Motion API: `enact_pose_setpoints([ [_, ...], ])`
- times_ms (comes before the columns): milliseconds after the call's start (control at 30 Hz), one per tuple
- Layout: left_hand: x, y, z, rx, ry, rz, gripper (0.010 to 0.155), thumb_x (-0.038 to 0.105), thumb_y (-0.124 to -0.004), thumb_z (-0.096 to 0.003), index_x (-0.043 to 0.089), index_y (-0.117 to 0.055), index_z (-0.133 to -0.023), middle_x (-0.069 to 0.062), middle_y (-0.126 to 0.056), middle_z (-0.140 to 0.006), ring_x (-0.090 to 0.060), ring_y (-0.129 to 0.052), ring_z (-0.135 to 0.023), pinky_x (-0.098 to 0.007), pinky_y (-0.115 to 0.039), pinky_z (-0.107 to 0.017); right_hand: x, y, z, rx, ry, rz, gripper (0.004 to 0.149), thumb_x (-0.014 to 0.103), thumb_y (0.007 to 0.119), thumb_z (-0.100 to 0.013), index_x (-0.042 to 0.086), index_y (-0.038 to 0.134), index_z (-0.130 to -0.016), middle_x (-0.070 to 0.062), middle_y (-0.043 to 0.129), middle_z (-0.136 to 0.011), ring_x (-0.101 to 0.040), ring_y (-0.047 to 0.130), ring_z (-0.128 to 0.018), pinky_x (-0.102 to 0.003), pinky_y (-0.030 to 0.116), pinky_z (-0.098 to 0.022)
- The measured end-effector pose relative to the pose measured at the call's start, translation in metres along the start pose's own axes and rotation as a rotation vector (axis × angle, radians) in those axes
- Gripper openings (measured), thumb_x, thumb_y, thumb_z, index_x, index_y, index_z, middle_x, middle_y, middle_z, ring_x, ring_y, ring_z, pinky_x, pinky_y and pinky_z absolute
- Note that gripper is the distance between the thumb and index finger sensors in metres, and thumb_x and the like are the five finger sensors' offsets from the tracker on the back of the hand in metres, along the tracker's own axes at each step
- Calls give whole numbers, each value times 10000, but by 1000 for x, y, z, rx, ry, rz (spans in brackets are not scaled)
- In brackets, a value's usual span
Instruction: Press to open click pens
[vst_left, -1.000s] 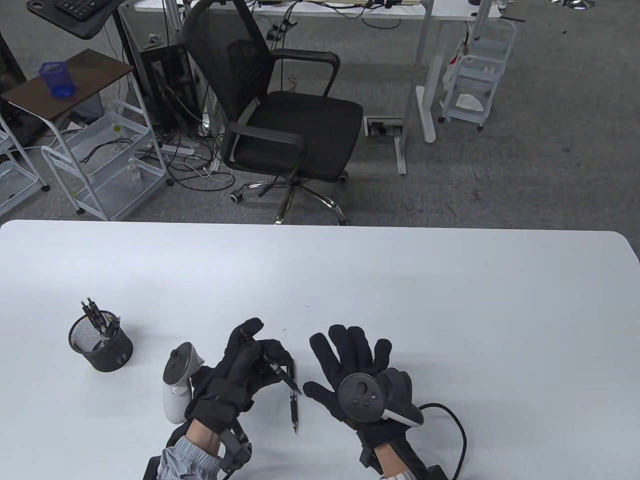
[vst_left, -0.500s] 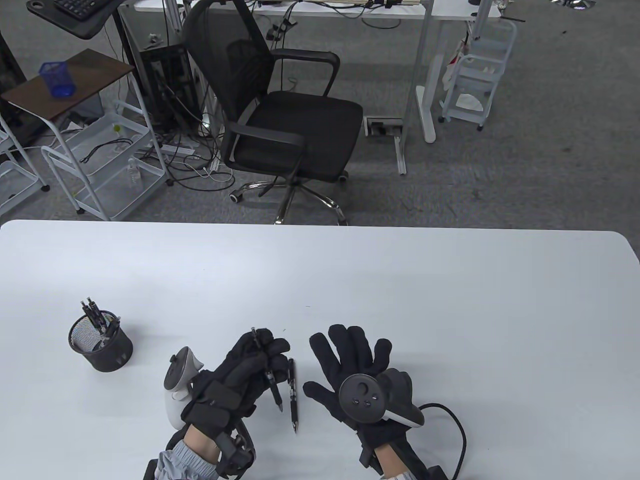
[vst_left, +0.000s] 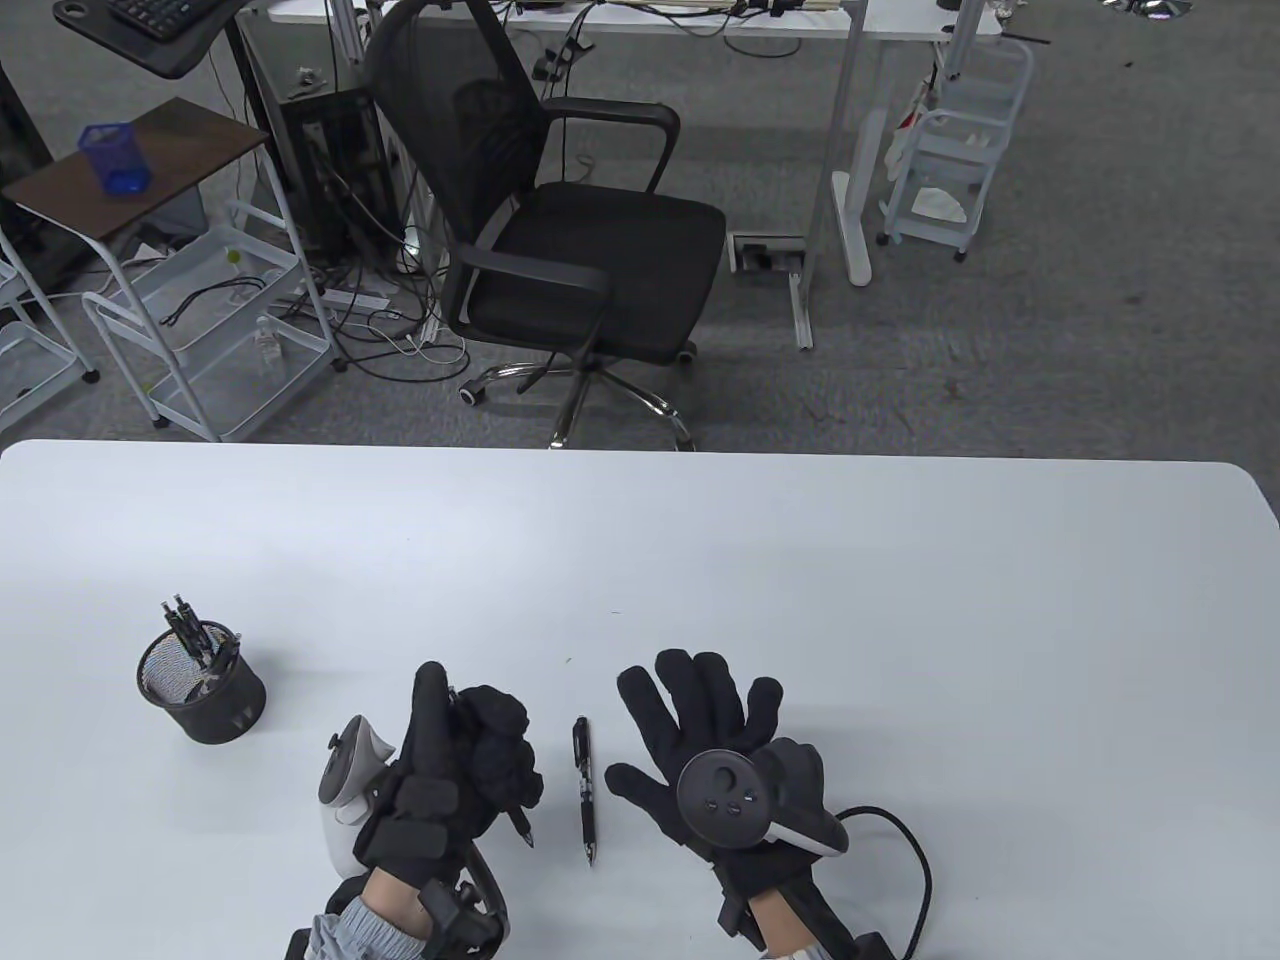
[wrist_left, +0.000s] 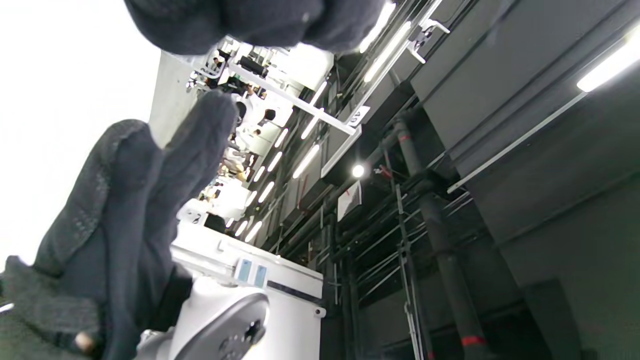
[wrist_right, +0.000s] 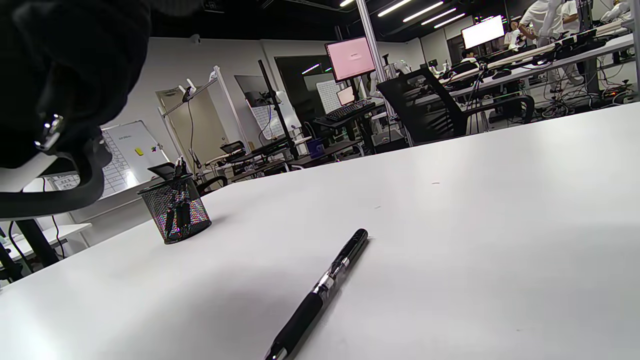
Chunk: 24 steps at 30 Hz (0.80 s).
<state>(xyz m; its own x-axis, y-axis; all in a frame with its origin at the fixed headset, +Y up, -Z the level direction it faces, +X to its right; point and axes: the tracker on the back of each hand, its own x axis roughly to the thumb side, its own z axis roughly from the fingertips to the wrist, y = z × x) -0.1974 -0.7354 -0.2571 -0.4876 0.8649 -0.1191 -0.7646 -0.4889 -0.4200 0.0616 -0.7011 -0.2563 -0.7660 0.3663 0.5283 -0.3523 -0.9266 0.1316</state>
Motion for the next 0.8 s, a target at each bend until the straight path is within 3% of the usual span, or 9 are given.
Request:
enact_pose_setpoints([
  [333, 1, 0, 0, -19, -34, -1, 613, 613, -248, -691, 239, -690, -891, 164, -818, -523, -34, -862, -421, -313, -865, -464, 1, 0, 0, -1, -1, 1, 764, 526, 532, -661, 159, 175, -1229, -268, 27, -1232, -589, 54, -1070, -817, -17, -586],
  [800, -1, -1, 0, -11, -24, 14, 620, 635, -247, -692, 245, -684, -898, 171, -817, -532, -28, -863, -429, -307, -865, -473, 1, 0, 0, 0, -2, 3, 763, 526, 532, -661, 161, 175, -1228, -269, 26, -1232, -590, 52, -1070, -817, -17, -586],
])
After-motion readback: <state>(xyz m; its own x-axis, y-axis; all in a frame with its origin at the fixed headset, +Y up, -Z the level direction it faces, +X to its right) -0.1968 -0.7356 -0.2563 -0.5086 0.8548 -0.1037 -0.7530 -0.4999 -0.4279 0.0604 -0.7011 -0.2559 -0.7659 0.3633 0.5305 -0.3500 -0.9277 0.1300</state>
